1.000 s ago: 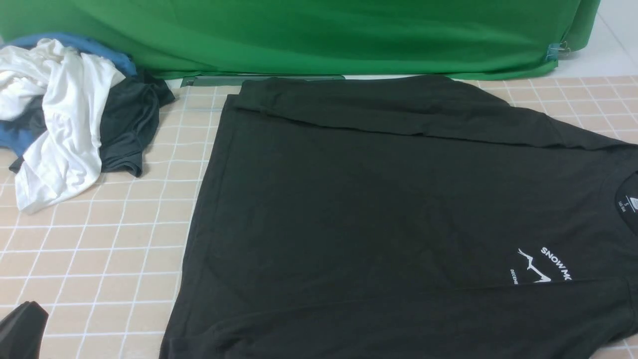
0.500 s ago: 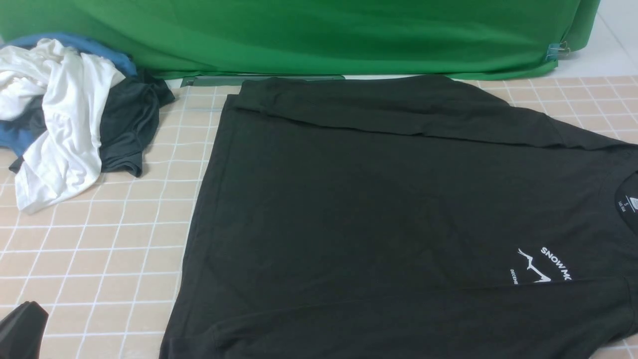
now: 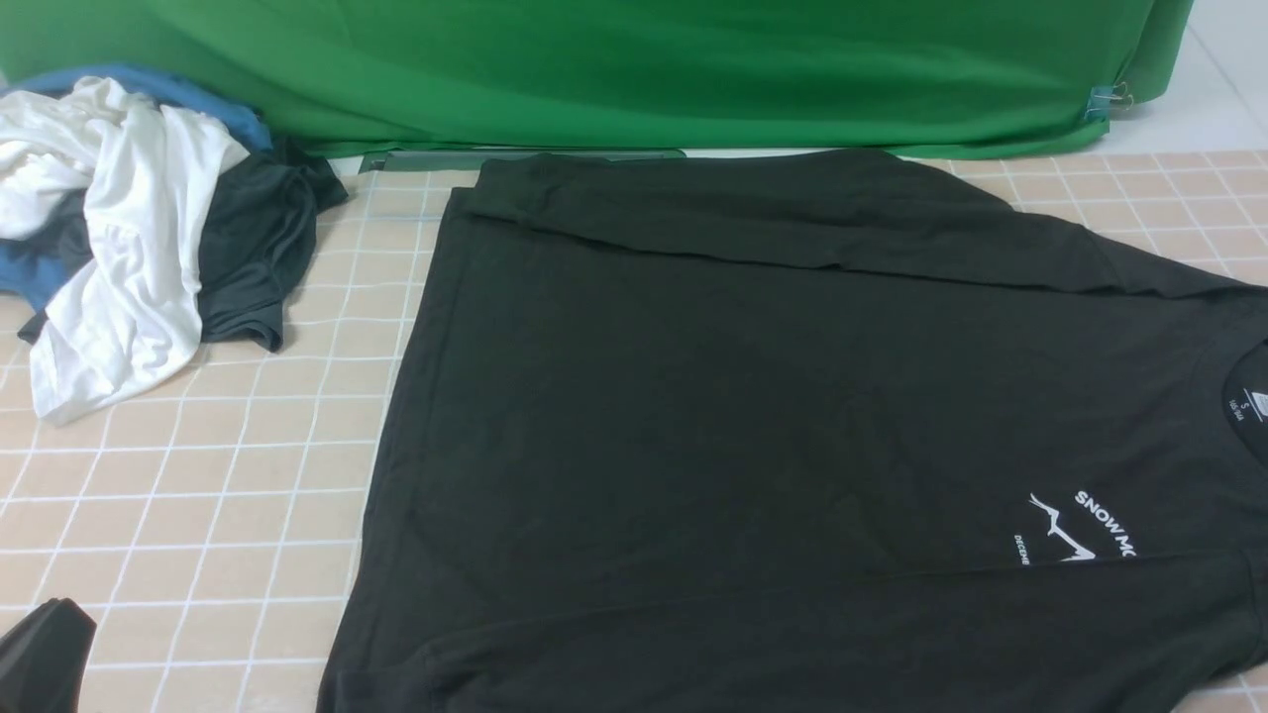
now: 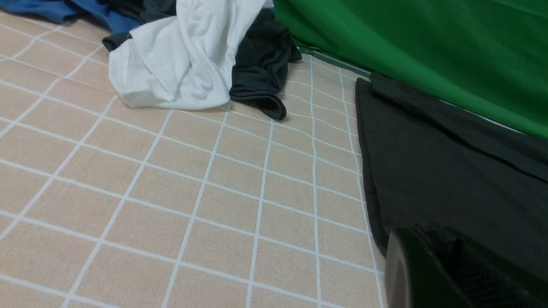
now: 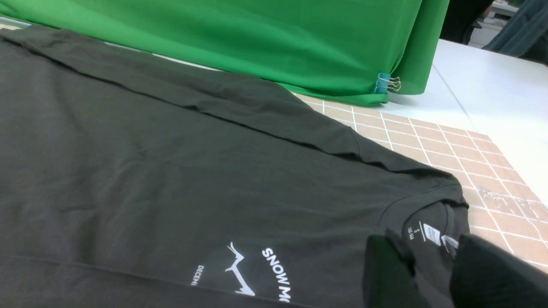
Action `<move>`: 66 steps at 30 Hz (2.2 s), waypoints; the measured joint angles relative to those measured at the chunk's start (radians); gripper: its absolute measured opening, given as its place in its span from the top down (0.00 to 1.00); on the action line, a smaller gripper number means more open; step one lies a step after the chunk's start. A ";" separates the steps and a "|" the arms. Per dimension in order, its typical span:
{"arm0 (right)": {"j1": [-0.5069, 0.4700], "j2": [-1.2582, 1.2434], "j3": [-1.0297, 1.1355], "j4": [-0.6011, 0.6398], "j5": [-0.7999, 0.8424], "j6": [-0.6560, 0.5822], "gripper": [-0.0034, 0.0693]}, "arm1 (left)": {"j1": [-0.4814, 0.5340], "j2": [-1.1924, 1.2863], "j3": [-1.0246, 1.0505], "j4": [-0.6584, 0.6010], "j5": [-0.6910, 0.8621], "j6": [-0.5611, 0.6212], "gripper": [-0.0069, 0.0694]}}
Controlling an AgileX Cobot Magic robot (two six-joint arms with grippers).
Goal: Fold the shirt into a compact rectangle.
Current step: 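Grasp the left edge of the dark T-shirt lying flat on the table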
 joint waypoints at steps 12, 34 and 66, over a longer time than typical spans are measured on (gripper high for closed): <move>0.000 0.000 0.000 0.000 0.000 0.000 0.61 | 0.000 0.000 0.000 0.000 0.000 0.000 0.89; 0.000 0.000 0.000 0.220 -0.095 0.335 0.61 | 0.000 0.000 0.000 -0.528 -0.099 -0.275 0.89; 0.000 0.433 -0.636 0.323 0.301 0.011 0.91 | 0.000 0.326 -0.473 -0.232 0.243 -0.296 0.89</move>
